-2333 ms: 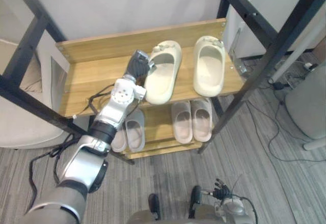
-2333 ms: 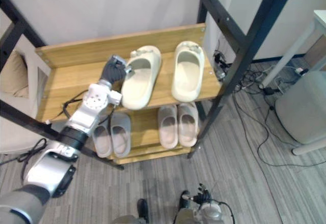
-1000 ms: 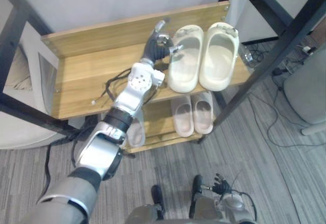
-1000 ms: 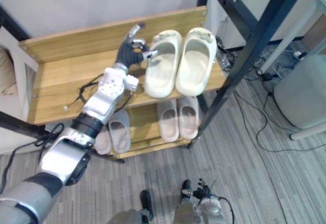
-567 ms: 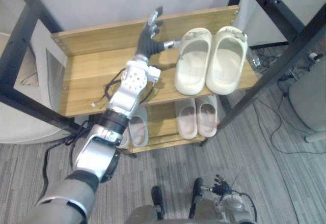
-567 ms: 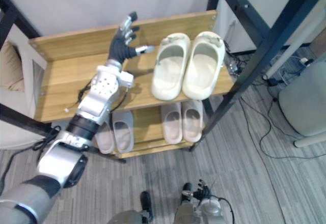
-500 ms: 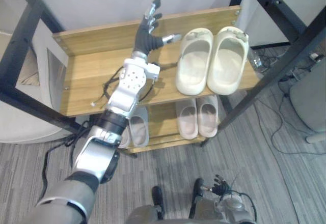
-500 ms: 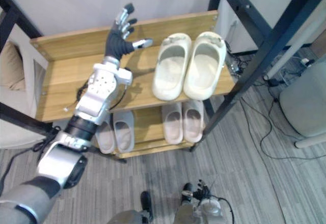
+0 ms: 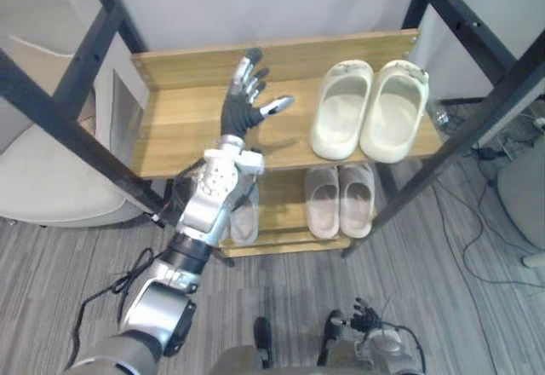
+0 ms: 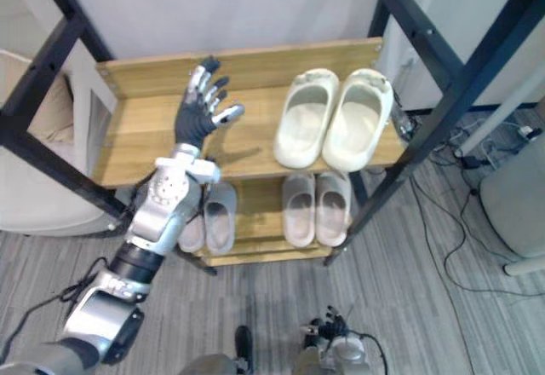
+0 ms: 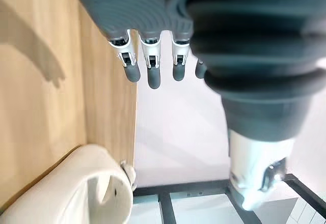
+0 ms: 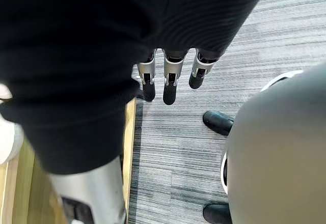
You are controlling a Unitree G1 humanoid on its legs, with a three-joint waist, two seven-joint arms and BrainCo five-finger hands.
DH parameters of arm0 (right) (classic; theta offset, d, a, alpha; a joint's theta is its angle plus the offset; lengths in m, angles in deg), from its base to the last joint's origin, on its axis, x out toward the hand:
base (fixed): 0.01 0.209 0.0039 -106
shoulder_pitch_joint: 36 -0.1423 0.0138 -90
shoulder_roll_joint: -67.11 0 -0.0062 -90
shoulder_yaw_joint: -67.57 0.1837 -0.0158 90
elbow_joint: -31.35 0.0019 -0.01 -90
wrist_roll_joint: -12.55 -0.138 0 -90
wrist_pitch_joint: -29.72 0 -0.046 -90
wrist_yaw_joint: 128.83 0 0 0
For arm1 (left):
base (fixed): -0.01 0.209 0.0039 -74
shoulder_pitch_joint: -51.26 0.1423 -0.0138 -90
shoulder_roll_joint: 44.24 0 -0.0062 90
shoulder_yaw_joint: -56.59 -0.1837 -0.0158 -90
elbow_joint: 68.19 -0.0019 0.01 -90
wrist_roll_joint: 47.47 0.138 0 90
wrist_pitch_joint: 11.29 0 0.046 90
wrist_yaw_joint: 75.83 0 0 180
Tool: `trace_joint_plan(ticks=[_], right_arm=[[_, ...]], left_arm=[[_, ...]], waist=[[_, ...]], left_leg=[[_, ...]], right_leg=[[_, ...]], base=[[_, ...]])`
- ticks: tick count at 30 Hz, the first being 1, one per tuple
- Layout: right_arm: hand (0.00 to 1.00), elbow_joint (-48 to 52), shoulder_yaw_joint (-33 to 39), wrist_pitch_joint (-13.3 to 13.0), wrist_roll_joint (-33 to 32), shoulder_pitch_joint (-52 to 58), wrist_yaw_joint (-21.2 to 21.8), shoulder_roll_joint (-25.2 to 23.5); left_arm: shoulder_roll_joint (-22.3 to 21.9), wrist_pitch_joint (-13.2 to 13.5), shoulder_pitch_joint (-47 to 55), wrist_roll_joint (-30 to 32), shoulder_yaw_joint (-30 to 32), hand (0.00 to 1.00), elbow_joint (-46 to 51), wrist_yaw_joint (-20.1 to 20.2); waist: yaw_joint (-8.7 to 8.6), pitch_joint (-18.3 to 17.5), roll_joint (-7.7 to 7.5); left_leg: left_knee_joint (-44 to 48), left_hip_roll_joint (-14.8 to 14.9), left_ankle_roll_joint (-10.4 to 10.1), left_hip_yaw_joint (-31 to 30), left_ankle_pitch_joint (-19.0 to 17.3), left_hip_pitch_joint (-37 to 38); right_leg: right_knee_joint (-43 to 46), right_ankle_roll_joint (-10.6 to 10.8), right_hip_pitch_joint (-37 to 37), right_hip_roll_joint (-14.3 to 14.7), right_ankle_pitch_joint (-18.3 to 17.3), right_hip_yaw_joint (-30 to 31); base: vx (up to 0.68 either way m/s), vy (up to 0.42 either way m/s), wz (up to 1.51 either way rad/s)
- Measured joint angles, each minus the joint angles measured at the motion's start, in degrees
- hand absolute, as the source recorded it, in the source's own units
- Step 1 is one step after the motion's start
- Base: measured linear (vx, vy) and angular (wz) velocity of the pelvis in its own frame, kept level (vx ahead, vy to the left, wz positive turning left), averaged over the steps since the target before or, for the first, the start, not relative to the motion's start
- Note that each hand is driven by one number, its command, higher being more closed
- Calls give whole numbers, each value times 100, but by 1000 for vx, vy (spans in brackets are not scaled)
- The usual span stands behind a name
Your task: Organize the slippers on the shoe rack
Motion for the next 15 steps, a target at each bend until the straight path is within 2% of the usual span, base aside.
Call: trace_joint_plan(ticks=[4, 15], right_arm=[[0, -2, -24, 6, 0, 25, -2, -3], [0, -13, -55, 24, 1, 14, -7, 2]], left_arm=[[-130, -12, 185, -169, -434, 0, 57, 204], [-295, -118, 477, -171, -1045, 0, 138, 442]], waist=[[22, -72, -24], [23, -98, -48]], left_leg=[[-14, -23, 18, -89, 11, 9], [-20, -25, 18, -127, 11, 42]], right_leg=[[6, 26, 41, -18, -18, -79], [-1, 56, 87, -21, -42, -120]], base=[[41, 13, 9], [14, 2, 2]])
